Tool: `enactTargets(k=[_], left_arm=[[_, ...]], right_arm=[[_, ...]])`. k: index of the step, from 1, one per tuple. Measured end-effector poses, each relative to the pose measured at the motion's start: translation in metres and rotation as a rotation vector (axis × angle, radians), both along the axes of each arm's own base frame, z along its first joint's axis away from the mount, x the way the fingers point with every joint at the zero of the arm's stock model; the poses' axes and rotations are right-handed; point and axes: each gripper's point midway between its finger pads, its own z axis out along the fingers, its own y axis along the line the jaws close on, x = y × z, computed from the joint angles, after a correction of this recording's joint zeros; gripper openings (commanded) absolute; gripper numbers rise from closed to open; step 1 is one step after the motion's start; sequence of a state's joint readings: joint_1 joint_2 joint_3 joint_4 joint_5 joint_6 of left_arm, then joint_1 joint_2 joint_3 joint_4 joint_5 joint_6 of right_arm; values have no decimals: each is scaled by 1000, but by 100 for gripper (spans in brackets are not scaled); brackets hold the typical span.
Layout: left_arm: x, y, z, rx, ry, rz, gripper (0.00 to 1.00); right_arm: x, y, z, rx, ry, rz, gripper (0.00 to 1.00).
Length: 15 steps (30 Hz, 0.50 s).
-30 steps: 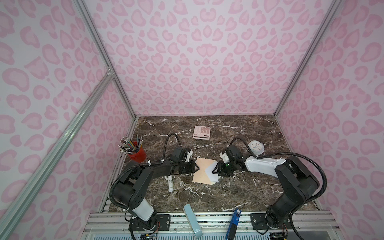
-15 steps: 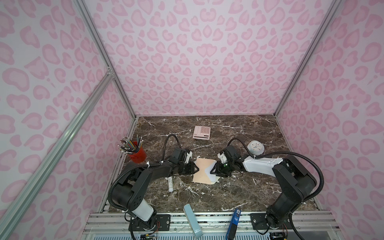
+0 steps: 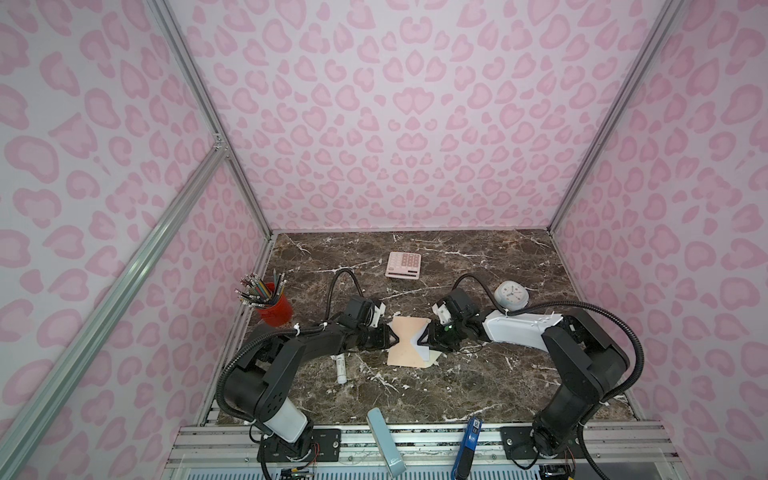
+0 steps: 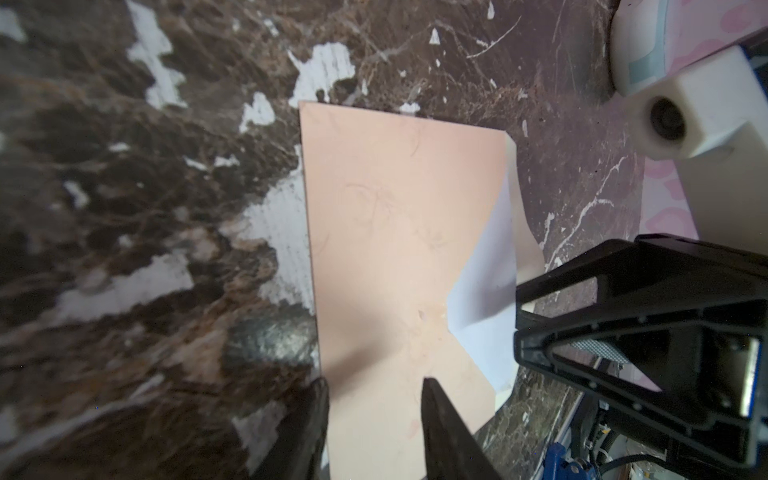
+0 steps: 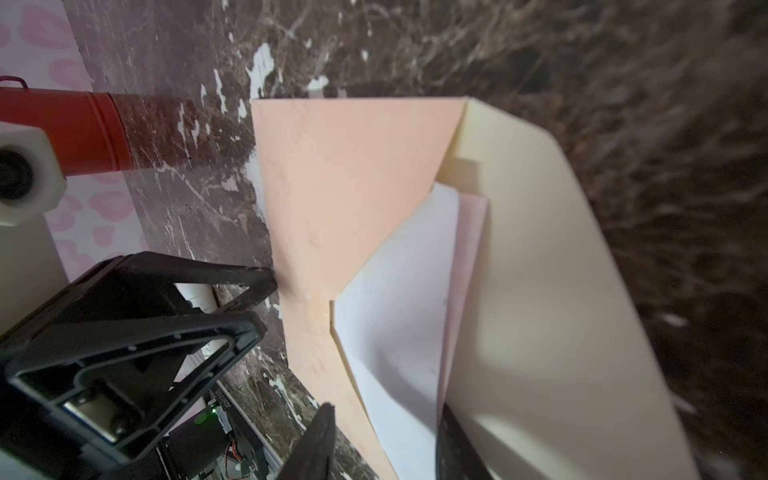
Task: Place the letter into the envelope and seal it
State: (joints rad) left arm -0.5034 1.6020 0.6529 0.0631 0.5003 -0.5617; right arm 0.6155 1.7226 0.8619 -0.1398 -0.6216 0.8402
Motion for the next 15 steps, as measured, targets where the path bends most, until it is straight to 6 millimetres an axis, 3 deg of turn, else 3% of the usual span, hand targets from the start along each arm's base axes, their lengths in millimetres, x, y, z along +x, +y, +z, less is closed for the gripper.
enactTargets(k=[15], left_arm=[[-1,-3,0,-8,1,-4,40]], right_arm=[[0,6,-2,-1,9,3,43]])
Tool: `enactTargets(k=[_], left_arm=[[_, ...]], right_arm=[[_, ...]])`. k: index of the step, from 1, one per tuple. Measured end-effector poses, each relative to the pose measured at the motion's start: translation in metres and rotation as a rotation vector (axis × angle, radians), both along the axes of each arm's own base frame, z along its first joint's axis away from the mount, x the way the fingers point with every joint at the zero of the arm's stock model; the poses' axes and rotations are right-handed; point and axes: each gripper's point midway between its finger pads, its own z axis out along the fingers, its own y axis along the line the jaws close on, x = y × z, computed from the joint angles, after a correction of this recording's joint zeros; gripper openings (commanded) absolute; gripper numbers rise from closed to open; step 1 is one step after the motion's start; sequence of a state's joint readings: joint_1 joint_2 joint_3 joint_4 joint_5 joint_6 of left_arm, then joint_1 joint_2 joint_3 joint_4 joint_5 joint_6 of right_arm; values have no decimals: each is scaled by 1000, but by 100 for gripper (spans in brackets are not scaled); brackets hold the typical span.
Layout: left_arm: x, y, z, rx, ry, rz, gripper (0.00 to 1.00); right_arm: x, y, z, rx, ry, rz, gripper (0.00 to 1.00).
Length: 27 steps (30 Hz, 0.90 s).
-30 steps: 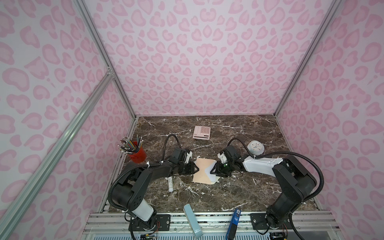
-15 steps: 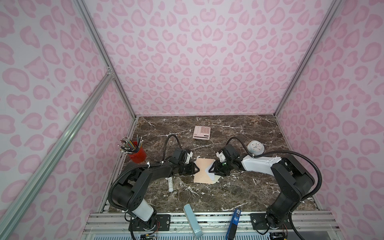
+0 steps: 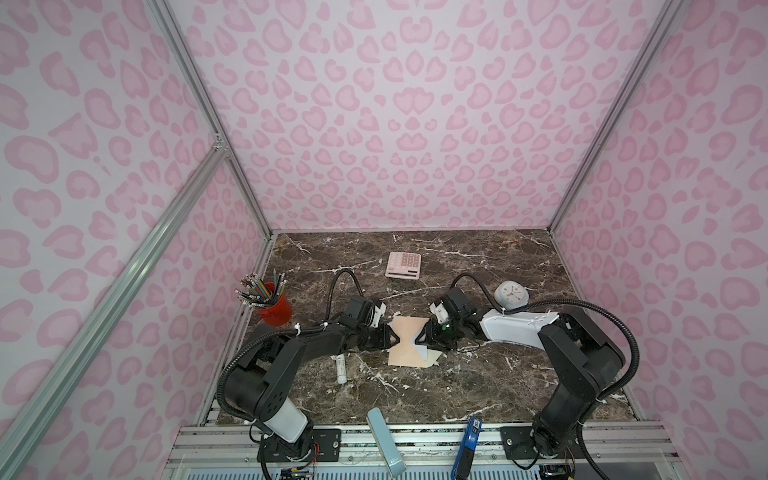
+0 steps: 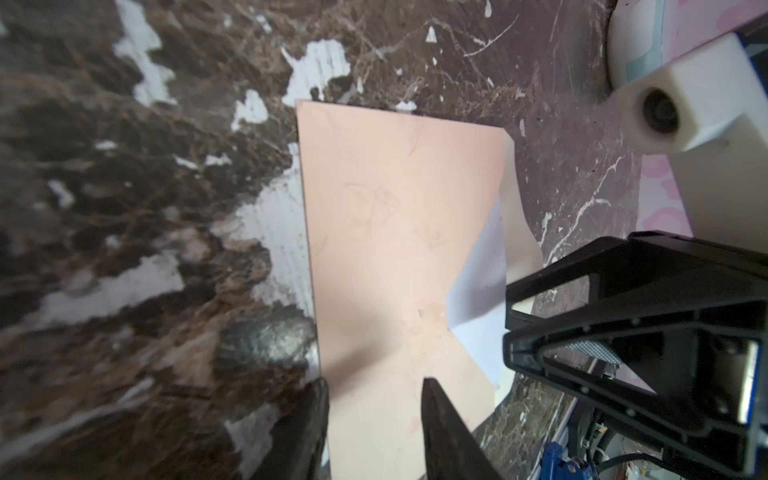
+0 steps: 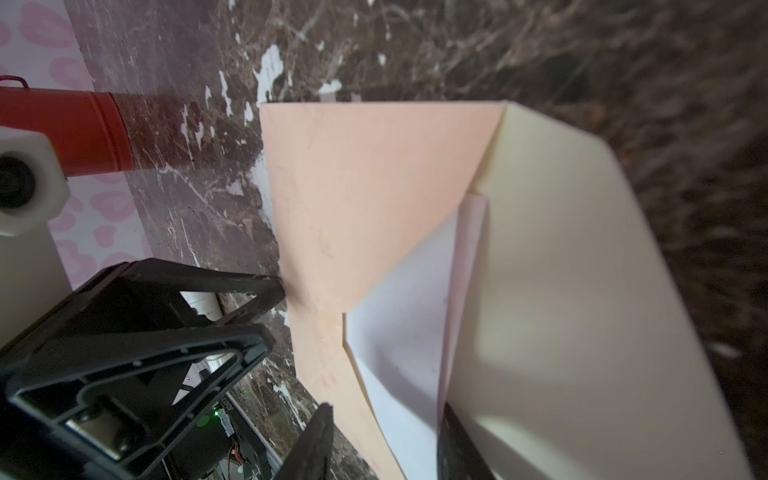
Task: Place the letter into the envelope and seal it
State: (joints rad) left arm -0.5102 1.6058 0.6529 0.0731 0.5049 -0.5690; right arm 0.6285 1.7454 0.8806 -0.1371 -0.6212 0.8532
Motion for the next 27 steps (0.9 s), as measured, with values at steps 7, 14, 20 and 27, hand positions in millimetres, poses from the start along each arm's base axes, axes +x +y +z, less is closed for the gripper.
enactTargets(k=[7,14,20,27], left_arm=[[-1,-2,0,-3,3,0,40],[-1,-2,0,-3,3,-2,40],[-2,-3,0,-5,4,-4,40],[-2,-3,0,-5,5,-4,40]], right_arm=[[2,6,1,6,-6,8,43],[2,10,0,8,-4,12,43],[3,12,-1,7,-4,14,45],[6,16,1,6,-13,22,46]])
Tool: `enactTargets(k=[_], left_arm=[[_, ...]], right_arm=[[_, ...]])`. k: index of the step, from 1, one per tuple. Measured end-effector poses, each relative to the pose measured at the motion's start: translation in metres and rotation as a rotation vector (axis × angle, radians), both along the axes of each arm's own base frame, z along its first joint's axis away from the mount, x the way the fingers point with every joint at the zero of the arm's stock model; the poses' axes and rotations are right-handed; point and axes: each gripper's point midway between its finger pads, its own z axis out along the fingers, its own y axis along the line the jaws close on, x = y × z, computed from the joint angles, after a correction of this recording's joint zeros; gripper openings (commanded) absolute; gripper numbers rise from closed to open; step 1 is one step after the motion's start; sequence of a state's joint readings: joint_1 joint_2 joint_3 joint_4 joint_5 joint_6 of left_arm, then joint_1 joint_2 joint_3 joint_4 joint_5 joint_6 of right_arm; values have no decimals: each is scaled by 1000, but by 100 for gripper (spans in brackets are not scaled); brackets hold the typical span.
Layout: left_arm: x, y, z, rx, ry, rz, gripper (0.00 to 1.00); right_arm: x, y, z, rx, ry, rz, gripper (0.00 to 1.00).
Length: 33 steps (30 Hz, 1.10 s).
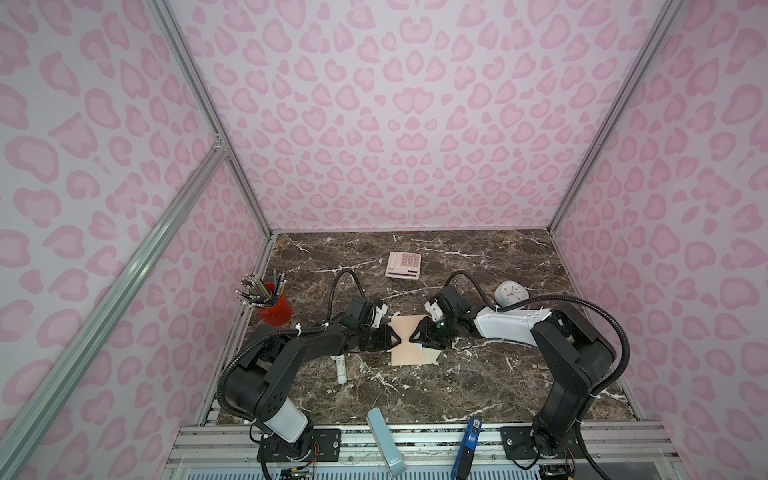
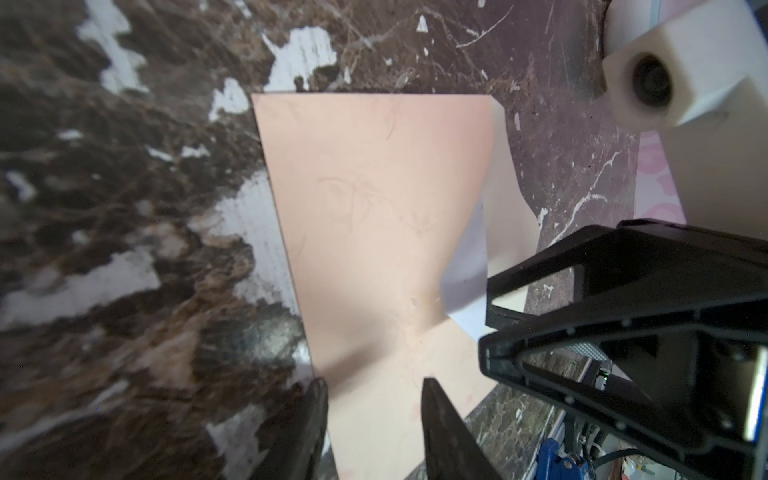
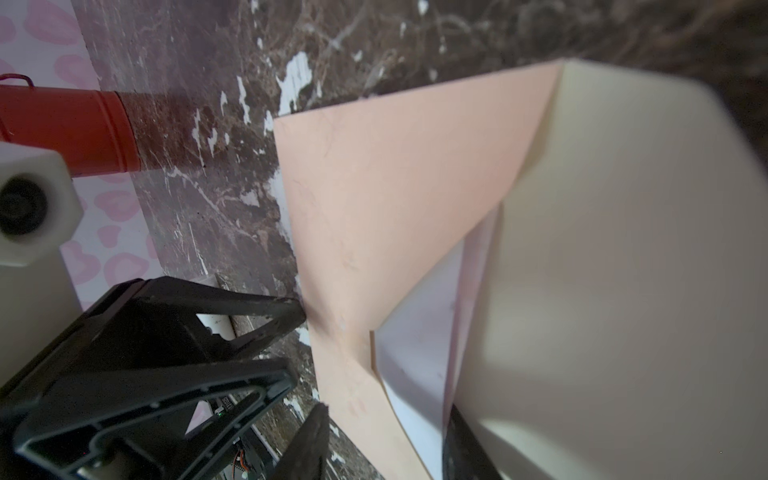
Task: Place the letter into the envelope and seal it
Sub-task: 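Open both grippers and lift them off the envelope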
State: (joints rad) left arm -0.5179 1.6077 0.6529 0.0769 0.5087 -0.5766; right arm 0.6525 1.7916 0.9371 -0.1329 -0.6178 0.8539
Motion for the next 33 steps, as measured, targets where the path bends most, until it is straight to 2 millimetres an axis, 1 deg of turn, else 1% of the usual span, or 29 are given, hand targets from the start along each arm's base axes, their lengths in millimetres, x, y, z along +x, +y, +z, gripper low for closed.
enactTargets(k=[10,19,21,27,29,33], left_arm=[[0,0,1,0,-1,-1,40],[4,-2,6,-5,-12,-1,41],[5,-2,7,-3,-11,-1,42],[11,1,10,-2,-20,13,49],[15,2,12,-2,-29,19,50],[23,6,15,0,-41,32,50]], right_arm=[[1,-4,1,-46,-13,19,51],[3,-14,16,-108,-52,45,54],[6,-17,18,-117,-58,40,54],[19,-20,21,-130,-71,23,54],[25,-20,22,-137,-79,14,54],[32,-17,20,-143,-83,15,54]])
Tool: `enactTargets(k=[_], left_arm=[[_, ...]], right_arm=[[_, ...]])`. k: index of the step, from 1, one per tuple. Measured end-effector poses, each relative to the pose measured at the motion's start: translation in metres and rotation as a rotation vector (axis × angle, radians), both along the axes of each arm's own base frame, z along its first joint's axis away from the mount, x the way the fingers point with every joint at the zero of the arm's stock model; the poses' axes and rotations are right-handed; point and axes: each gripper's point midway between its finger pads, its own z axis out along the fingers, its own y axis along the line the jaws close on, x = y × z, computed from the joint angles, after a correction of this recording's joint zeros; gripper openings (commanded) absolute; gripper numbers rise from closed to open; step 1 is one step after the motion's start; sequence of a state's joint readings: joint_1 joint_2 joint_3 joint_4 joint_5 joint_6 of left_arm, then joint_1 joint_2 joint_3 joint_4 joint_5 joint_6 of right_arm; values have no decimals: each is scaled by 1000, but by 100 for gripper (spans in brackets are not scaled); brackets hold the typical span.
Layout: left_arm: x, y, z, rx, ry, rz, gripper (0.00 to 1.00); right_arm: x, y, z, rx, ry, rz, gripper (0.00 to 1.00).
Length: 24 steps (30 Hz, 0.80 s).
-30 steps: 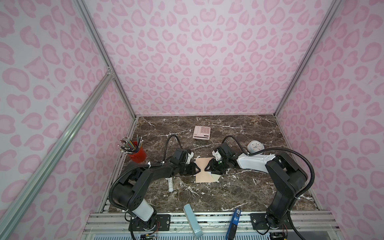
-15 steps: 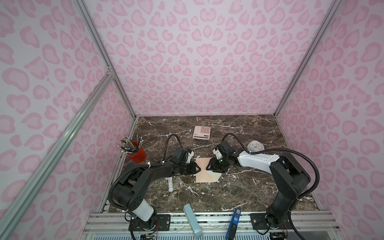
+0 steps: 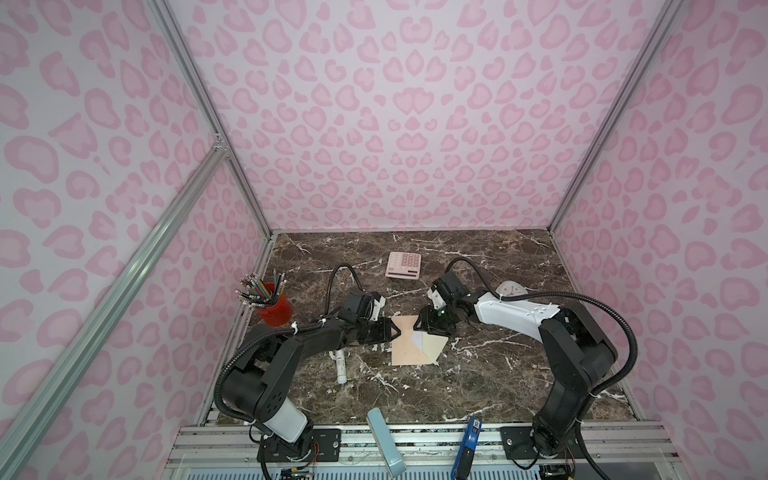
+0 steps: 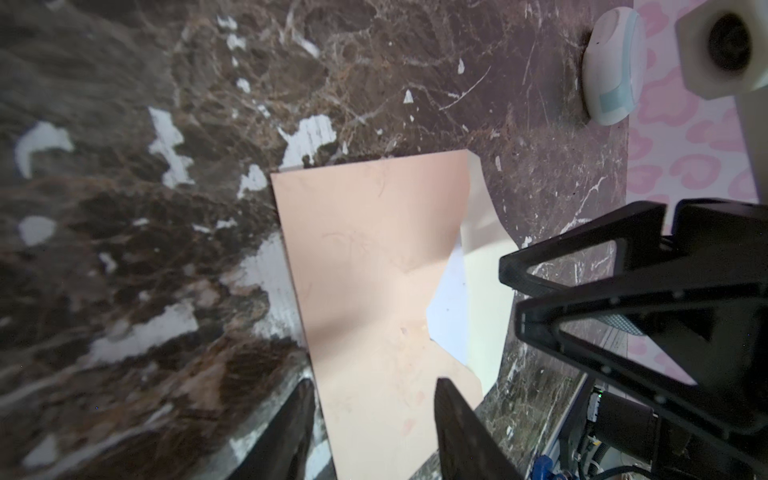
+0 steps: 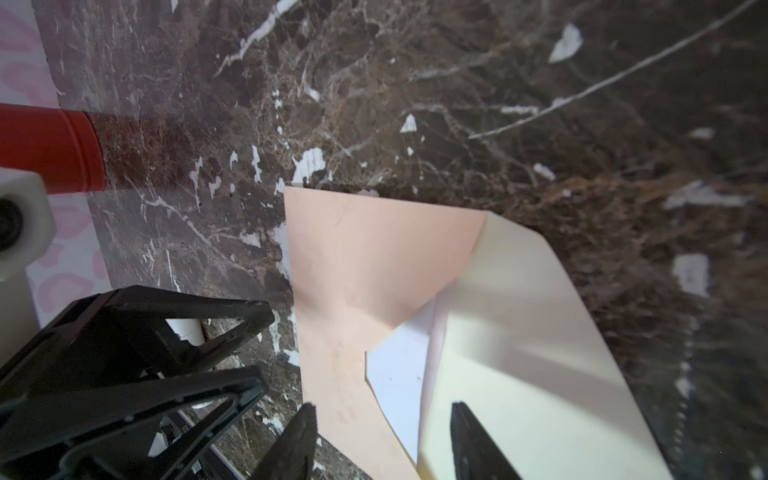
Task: Place the letter into the envelope and seal it
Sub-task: 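Open both grippers and lift them off the envelope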
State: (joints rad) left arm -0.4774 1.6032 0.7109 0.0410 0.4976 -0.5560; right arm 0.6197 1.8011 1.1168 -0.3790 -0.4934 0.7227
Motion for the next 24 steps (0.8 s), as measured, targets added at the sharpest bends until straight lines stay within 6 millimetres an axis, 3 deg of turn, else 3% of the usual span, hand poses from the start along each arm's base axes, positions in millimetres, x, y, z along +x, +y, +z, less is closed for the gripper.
enactTargets(k=[15,24], left_arm=[[7,-4,-12,-6,28,-9,50],[8,-6,-11,-17,24,-15,49]], right_arm=[[8,1,-21,-12,41,-17,54],[9,15,-21,26,48,-7,54]])
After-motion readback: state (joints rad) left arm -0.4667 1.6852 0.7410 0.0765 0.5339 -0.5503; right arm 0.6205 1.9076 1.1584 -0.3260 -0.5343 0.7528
